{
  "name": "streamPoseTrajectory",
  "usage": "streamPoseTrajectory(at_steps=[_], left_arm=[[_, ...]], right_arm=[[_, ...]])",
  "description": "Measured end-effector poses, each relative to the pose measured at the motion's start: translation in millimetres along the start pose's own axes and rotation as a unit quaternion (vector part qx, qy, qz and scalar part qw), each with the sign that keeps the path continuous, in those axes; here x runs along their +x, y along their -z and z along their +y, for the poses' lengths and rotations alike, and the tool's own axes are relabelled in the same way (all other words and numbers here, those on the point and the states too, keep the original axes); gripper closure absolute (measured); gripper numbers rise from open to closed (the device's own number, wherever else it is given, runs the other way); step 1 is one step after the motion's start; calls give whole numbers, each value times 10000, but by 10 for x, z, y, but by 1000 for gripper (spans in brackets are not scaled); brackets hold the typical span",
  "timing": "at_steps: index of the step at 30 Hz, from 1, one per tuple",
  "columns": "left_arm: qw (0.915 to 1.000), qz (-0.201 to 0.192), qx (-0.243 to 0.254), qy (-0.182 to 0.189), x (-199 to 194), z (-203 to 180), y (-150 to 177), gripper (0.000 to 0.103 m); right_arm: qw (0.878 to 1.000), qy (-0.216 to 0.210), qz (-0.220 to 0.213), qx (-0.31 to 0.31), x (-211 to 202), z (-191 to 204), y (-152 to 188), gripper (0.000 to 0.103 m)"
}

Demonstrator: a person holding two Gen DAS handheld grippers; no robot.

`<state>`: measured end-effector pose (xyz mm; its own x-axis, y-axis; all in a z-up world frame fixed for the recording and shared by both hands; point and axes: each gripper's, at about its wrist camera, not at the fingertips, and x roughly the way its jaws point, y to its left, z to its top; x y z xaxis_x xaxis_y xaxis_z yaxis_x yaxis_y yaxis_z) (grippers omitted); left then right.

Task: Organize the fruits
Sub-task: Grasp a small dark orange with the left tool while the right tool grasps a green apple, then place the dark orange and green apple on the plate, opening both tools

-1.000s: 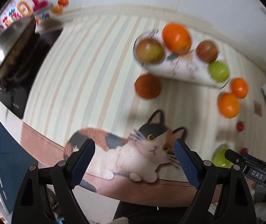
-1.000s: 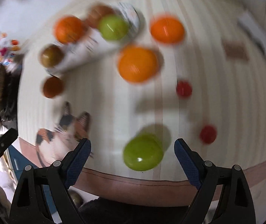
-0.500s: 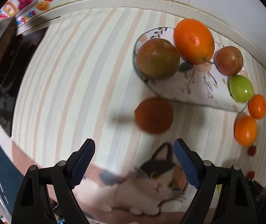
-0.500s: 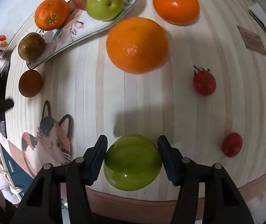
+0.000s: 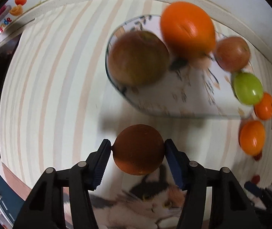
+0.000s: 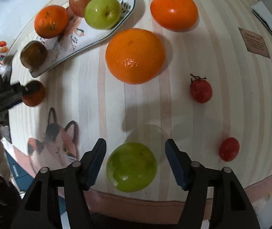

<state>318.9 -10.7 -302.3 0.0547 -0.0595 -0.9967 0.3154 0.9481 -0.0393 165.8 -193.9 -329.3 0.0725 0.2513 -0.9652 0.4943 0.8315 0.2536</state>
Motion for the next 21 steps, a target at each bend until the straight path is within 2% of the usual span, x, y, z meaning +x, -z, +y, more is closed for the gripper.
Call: streamPoseTrajectory(at_steps=[3,7,9,12,16,21], left_arm=[[9999,111,55,117,-28,-80,330,47],[9992,320,79,220,-2,-193,732,47],[9994,274,102,205,-10,-253,867,47],[9995,231,34,194,-14,-291,922,47],[9995,228,-74,225,-17,-296,897,47],[9993,164,-67,331,-108,-252,737,48]], right_arm=[[9998,-141,134,-8,-39,-49,67,36],[9996,-20,278,-38,81,-78,133,36],[9994,-63,338,-17,185,-57,163,36],[9991,-184,376,-95,247,-4,177,42],[9991,-1,271,-326,233,121,174,42],[9992,-176,115,-331,103,144,164,42]])
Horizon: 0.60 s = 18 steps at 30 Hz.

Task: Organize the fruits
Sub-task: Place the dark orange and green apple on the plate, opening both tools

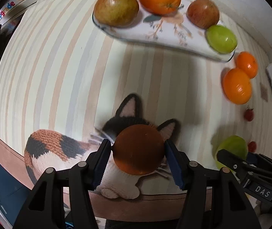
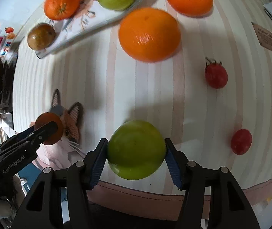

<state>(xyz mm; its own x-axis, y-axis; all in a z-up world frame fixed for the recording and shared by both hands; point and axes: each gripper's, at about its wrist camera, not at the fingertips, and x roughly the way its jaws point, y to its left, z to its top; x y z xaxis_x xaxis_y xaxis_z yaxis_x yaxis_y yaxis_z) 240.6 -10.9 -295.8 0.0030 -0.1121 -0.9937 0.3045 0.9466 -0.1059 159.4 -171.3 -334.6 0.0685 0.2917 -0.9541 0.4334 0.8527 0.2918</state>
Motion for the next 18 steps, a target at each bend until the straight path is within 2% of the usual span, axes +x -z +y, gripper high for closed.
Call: streamPoseTrajectory(at_steps=[5,9,13,18], left_arm=[[9985,-323,-160,403,-385,32,-378,47],[9963,-395,-287,713,-596,19,-863,47],[9961,-229,-396,757,-566,58,-1337,47],[9964,95,-479,692,-322,103,-1517,47]], right_arm=[[9985,-255,-473,-80,-378,122,-257,42],[9952,-362,-894,-180,-627,307,-597,42],[9917,-249,-1207,-378,-678,508,-958,42],[9913,-52,-1200,-540,-502,603,-1233,42]])
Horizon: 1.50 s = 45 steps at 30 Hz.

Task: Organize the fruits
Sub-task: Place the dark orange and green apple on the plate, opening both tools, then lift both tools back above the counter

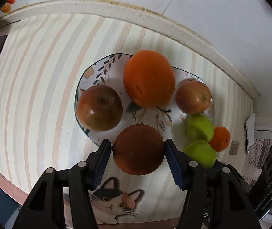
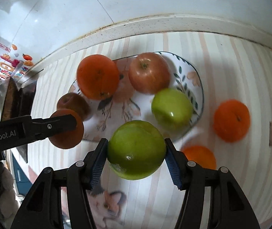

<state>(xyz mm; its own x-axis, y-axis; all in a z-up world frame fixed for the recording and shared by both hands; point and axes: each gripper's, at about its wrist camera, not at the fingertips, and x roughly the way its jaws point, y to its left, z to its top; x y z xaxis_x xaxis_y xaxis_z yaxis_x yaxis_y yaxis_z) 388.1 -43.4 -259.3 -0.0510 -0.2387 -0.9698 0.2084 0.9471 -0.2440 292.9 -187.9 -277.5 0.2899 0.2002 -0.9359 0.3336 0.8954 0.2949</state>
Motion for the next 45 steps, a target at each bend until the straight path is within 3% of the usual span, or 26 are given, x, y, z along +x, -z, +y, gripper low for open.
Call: streamPoseTrajectory(at_steps=[10,13,15,21,22,23,27,36,45], left_arm=[[9995,131,50,-276,201,-45,-69,47],[9993,-10,159,-332,125,-71,-47,41],[9991,-96,190,-354,75,-70,-31,30],[9976,-295,247,-570,-37,-17,96,24],[9971,-335,270,-621,-52,-19,117,14],[9962,-411,306,-702,-80,-14,151,14],[9917,-712,424,-981,-201,-6,293,14],[9820,-1376,553,-1174,-584,-76,690,14],[9742,-1910,537,-1072,-1063,-134,1127,14]], right_arm=[[9998,-144,150,74,208,54,-87,39],[9998,-47,153,74,228,82,-121,20],[9998,-41,142,106,191,57,-131,18],[9993,355,82,-41,31,-17,-92,10],[9990,447,38,-65,-8,-31,-80,10],[9985,531,7,-103,-52,-54,-71,10],[9968,759,-112,-208,-189,-100,-44,10],[9934,906,-528,-461,-680,-44,85,10],[9895,879,-917,-691,-1217,91,360,10]])
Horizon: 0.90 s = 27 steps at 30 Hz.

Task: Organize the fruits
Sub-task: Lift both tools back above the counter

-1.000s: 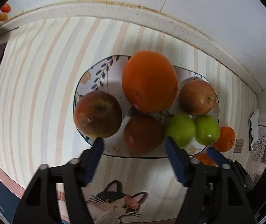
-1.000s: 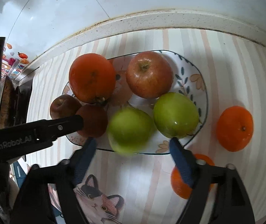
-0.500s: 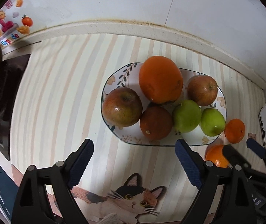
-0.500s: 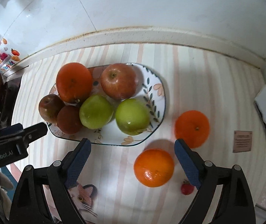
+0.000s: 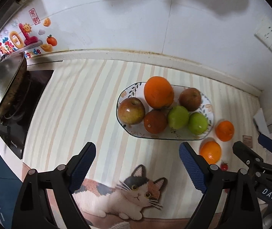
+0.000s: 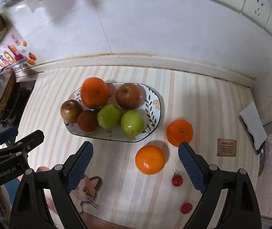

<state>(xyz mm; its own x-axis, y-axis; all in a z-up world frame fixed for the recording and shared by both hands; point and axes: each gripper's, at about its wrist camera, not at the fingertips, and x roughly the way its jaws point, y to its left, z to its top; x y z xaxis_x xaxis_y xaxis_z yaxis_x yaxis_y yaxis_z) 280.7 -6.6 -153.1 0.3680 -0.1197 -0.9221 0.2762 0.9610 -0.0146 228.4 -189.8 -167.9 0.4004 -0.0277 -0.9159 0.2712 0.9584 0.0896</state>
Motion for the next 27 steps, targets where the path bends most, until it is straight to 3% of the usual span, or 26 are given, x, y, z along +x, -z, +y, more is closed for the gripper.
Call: streamPoseTrajectory(at_steps=[17,27], left_arm=[[9979,-640,-3,114,-793,-98,331,14],[9980,-608,-66,126,-807,-238,356,14]], right_arm=[[9972,-258,-695,2,-1001,-20,338,10],[9952,-620,-690,307,-1049,-249,329,10]])
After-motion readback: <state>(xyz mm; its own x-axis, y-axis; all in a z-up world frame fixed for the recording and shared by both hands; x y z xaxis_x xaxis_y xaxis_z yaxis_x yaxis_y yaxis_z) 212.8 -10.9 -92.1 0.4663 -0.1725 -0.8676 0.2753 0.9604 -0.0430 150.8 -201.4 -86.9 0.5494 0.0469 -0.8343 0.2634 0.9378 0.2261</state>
